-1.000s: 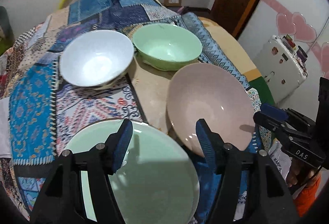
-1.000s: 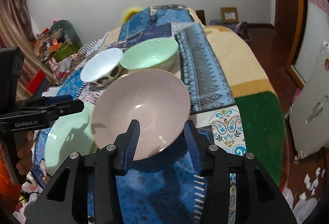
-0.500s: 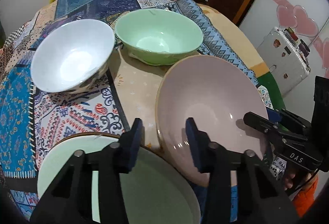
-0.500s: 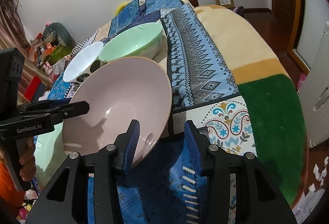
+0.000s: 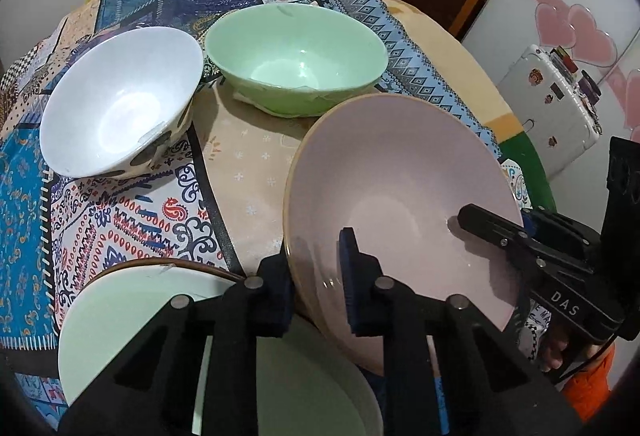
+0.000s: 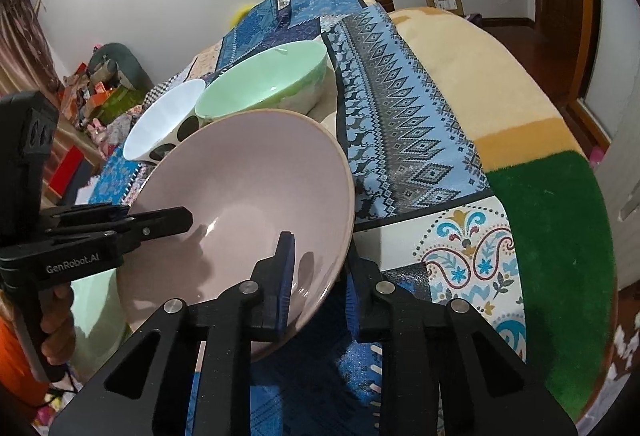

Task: Organize plates and bowls

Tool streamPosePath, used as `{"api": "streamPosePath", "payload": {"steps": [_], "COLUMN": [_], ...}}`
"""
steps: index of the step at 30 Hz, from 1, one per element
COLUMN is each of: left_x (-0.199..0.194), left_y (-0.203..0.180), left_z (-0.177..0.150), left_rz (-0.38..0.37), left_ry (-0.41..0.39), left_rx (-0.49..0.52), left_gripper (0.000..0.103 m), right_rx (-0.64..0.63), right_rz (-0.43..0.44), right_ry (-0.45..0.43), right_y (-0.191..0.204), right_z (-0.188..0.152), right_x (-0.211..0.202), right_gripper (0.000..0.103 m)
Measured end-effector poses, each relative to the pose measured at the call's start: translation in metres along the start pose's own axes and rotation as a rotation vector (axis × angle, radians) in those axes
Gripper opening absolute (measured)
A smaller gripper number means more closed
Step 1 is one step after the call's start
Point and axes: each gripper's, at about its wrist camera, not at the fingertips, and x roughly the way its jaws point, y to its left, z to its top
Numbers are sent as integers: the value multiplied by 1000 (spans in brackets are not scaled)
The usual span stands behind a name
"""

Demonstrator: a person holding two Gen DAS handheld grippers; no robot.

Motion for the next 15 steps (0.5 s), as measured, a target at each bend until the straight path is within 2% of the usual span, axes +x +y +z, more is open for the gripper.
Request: {"api": "streamPosePath", "payload": {"steps": [6,15], "left_x": [-9,-46], "left_y": [-8,-6], "left_z": [-1,-8], "left_rz": [22,6], "left_ry": [-22,-82], "left_rx": [30,18], "left_gripper": [20,20], "right_rx": [6,-13], "right_rz": [-21,-29], "right_ry": [3,-31], "right_y": [2,18], "right_z": [2,5], "right_x": [-3,-25], "right_gripper": [20,20]}}
